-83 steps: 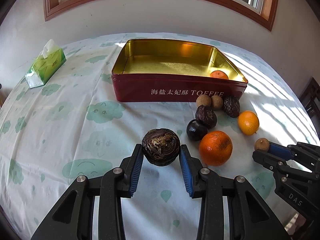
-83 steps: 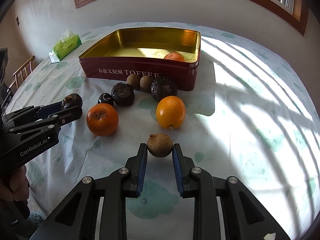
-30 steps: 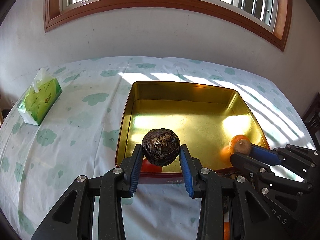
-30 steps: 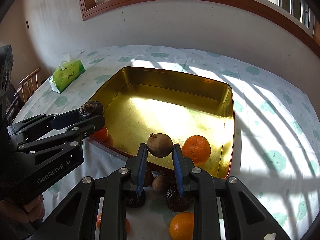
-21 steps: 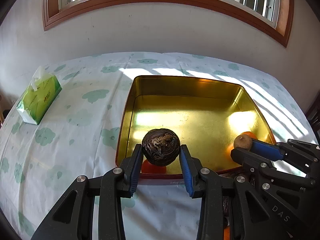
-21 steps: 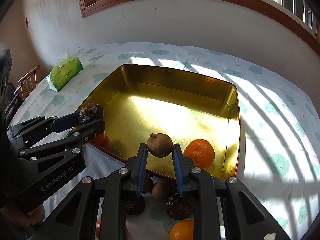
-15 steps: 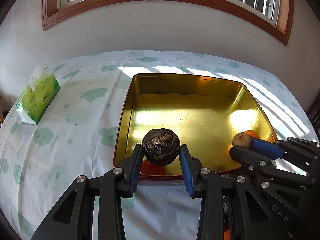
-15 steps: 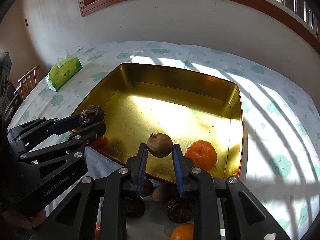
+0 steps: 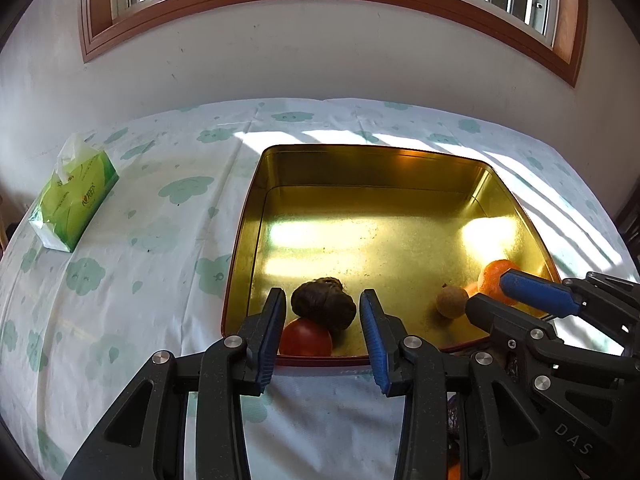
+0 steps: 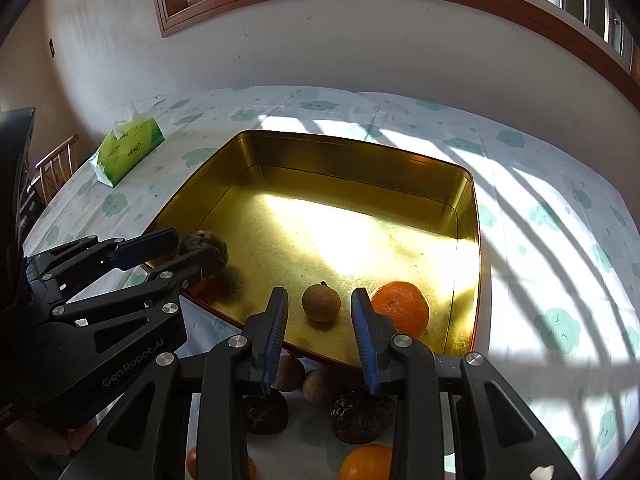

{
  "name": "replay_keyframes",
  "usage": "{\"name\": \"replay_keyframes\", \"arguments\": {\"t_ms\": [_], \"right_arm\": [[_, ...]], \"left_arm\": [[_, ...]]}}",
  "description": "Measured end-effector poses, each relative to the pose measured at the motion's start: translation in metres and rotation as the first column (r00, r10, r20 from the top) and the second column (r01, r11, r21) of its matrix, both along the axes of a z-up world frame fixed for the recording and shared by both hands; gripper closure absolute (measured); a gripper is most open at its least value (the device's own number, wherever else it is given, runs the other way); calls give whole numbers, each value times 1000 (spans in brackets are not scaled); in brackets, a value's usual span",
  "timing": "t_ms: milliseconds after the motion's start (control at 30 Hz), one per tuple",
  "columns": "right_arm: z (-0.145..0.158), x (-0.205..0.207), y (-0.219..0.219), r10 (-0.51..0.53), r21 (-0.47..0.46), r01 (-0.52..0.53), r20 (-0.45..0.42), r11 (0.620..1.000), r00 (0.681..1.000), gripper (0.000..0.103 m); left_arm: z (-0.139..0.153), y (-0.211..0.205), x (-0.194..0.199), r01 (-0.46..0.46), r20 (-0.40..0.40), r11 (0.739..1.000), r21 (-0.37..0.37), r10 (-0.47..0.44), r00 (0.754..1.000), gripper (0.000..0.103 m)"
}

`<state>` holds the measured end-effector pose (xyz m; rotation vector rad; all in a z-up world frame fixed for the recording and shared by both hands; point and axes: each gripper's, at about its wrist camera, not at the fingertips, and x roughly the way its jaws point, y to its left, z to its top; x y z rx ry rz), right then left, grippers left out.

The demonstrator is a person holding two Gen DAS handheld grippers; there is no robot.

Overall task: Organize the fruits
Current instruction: 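Open both grippers to release the kiwi and dried fruit into the tin, then withdraw both grippers and close the right gripper on the orange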

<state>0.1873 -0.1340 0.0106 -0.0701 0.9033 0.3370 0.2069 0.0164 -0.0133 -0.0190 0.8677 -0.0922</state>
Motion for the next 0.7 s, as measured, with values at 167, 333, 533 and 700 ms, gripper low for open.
{"name": "replay_keyframes", "arguments": {"t_ms": [167,333,533,700], "right_arm": [[7,-8,-6,-11,13,11,14,1000,1000,71],[11,-17,-16,-33,26,32,19,999,999,68],[14,-31,-29,-62,33,61,22,998,998,67],[15,-47,-39,-82,32,81,24,996,996,67]], "left_arm": [[0,-4,-1,3,6,1000,6,-3,1000,53],[4,-8,-7,5,13,1000,11,-5,1000,52],[13,-10,-24,7,30,1000,19,-8,1000,52],[22,-12,-43,11,45,1000,23,-12,999,52]]}}
